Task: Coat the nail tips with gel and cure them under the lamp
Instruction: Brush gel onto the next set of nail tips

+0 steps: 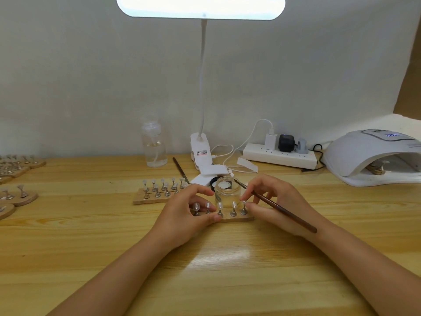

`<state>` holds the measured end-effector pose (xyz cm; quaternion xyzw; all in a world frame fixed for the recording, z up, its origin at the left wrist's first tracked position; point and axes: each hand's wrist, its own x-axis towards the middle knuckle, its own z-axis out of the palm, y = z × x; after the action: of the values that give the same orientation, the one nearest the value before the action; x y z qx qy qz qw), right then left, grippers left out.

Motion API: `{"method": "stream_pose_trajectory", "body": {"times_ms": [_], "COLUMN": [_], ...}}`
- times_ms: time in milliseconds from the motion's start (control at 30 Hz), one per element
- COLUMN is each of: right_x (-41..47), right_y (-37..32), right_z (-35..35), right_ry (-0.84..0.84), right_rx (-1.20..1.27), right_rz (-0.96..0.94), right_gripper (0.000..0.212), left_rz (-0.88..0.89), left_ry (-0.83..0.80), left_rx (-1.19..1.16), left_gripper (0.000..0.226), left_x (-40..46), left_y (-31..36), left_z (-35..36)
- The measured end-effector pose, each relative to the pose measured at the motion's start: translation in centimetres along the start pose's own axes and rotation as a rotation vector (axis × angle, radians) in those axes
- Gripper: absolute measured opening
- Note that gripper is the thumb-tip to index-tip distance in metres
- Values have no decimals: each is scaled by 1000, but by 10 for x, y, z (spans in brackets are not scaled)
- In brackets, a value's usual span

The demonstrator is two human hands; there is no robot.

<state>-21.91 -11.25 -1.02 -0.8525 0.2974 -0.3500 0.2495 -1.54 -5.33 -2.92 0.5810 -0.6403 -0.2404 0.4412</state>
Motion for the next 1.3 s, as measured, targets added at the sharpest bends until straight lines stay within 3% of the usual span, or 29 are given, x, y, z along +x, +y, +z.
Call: {"method": "stream_pose_trajectory", "body": {"times_ms": [333, 633, 800, 1000, 1133, 1300], "right_x": [1, 3, 4, 0, 0, 1], "right_y": [4, 5, -8, -24, -26, -25], "right_z": [4, 2, 14, 34, 40, 43], "right_ry": [35, 329, 429, 336, 313, 322], "right_rx": [143, 336, 276, 57, 66, 57], "right_rz": [37, 147, 47, -225, -295, -344], "right_gripper": [19, 20, 23, 30, 27, 21], "left_rz": [0, 42, 162, 369, 416, 452], "left_ry": [-2, -1, 112, 174, 210, 256], "left_rx": [25, 62, 102, 184, 148, 92], "left_gripper": [38, 35, 34, 34, 22, 23], "left_x": [0, -1, -5, -9, -8, -7], "left_y": [-2, -2, 3, 12, 10, 9], "left_z": [0, 2, 2, 5, 4, 5]}}
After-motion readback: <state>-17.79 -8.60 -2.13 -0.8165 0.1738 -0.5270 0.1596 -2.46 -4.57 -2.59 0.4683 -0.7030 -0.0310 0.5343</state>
